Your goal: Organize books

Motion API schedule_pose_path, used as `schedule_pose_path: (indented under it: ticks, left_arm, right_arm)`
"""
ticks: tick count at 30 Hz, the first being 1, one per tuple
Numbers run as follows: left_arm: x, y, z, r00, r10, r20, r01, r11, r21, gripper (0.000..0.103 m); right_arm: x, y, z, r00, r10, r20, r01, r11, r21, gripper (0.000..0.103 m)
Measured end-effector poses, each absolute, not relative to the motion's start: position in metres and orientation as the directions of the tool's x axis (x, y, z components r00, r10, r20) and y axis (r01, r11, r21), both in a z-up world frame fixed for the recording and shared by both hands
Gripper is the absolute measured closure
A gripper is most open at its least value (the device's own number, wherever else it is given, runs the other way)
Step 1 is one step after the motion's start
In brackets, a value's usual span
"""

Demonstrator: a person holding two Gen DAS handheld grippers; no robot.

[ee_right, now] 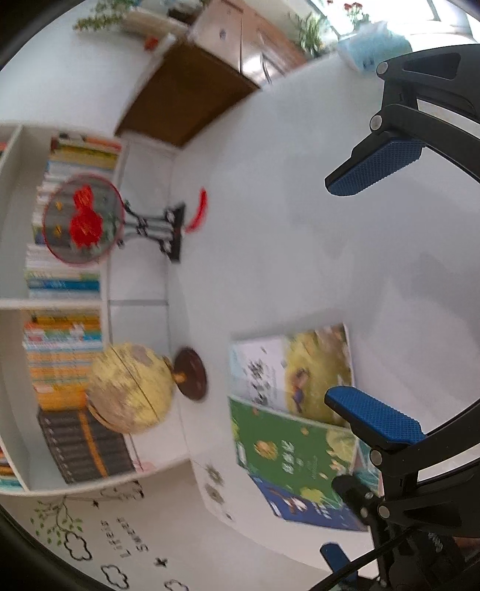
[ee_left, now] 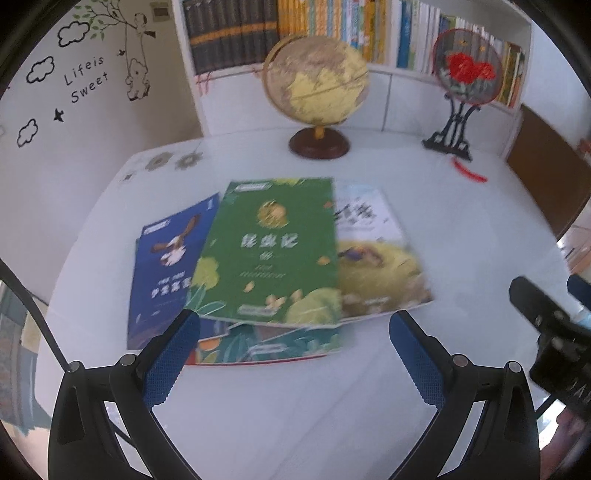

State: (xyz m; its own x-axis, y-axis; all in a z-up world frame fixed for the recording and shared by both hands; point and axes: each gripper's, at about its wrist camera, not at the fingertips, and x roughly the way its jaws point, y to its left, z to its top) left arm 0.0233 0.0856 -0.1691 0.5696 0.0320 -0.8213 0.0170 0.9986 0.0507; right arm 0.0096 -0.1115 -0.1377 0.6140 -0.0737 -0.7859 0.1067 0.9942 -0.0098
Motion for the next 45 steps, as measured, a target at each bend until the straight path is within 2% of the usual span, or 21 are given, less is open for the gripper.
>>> schedule_pose_path:
  ticks: [8,19,31,40,45]
  left_arm:
    - [0.034,0.135,-0.2,0.547,0.062,-0.835,-0.005,0.997,0.071,0.001]
    - [0.078,0.194,-0.216,0.543,0.0,-0.84,0.005,1.0,0.003,0.001]
    - [0.127,0.227,-0.255,0.463,-0.149,-0.874,-0.016,0.984,-0.176,0.001]
    - [0.132,0.23,-0.277,0.408,-0.194,-0.892,-0.032,0.974,-0.226,0.001]
    - [0.132,0.228,-0.277,0.407,-0.181,-0.896,-0.038,0.976,-0.214,0.001]
  right_arm:
    - [0.03,-0.064,-0.181,0.585,0.036,-0.81,-0.03,0.999,0.023,0.0]
    - [0.071,-0.023,-0.21,0.502,0.163,-0.849,-0.098,0.986,0.131,0.0]
    - [0.1,0.005,-0.245,0.456,0.197,-0.868,-0.1,0.98,0.17,0.005]
    - [0.11,0.02,-0.251,0.45,0.192,-0.872,-0.117,0.981,0.156,0.005]
    - [0.112,0.022,-0.254,0.441,0.189,-0.878,-0.117,0.981,0.153,0.005]
